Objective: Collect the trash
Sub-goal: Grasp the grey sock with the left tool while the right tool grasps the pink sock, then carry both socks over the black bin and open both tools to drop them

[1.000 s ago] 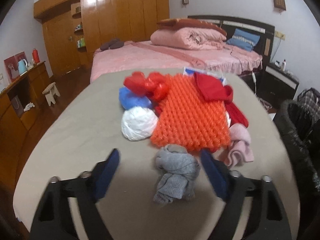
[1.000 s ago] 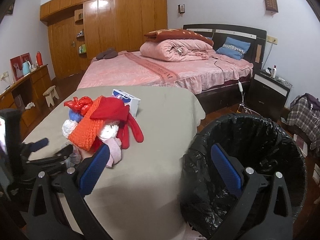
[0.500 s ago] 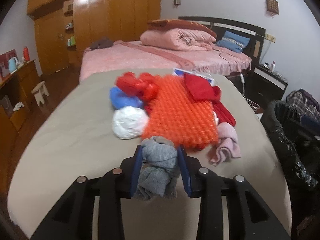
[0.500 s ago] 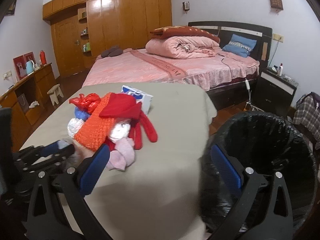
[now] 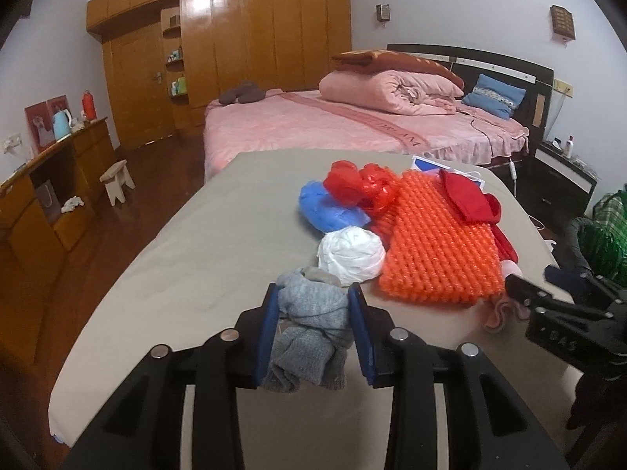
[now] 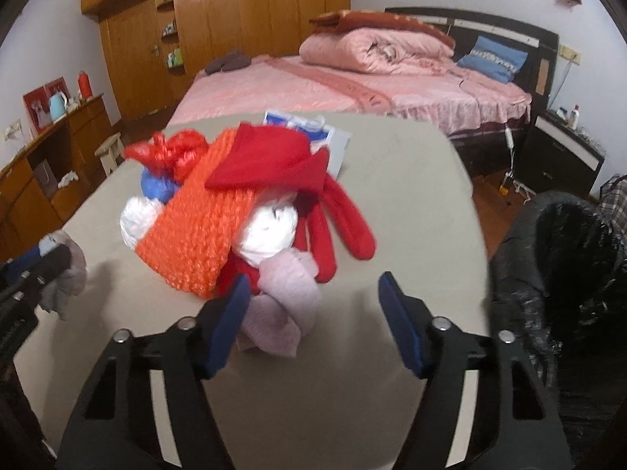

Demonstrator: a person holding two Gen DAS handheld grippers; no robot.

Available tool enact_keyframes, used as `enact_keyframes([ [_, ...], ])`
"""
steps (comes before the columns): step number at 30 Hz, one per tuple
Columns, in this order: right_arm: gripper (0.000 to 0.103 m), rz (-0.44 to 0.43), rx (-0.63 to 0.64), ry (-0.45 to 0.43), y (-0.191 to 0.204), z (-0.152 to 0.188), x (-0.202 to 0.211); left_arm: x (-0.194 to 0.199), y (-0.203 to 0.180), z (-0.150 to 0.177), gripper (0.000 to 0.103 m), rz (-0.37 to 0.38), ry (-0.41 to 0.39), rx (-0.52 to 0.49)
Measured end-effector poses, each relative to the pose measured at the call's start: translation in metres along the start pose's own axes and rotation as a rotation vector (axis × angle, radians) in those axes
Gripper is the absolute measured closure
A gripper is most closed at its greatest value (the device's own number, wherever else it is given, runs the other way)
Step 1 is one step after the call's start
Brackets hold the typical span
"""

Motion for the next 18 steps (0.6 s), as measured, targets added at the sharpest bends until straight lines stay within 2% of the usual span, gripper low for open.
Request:
enact_keyframes([
  [2, 0.047, -0.021, 0.003, 0.031, 0.004, 0.005, -0.008, -0.001, 0.001, 0.000, 0.068, -0.001, 0.002, 0.001],
  [3, 0.058, -0.047, 0.010, 0.044, 0.008, 0.006, -0.012, -0.002, 0.001, -0.001, 0.068, 0.000, 0.004, 0.003],
  [5, 0.070, -0.116, 0.014, 0.049, 0.018, 0.007, -0.014, -0.002, 0.000, 0.001, 0.068, 0.000, 0.007, 0.007],
  [9, 0.072, -0.124, 0.020, 0.032, 0.019, 0.006, -0.004, -0.001, -0.003, 0.001, 0.067, 0.004, 0.003, 0.004],
  [13, 0.072, -0.129, 0.003, -0.006, 0.010, 0.004, 0.022, 0.005, -0.009, -0.002, 0.068, 0.014, -0.012, 0.001],
  [18, 0.072, -0.098, -0.016, -0.067, -0.018, -0.003, 0.056, 0.019, -0.033, -0.010, 0.067, 0.059, -0.036, -0.017],
])
Point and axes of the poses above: each gripper's, at about its wrist camera, not at the fingertips, and x roughly against the way its jaws point, y to its left, z to its underside, the point moved 10 cm from there along -x, roughly the way its jaws point, and after that the axes turned 12 degrees about x, right-handed, at the moved point
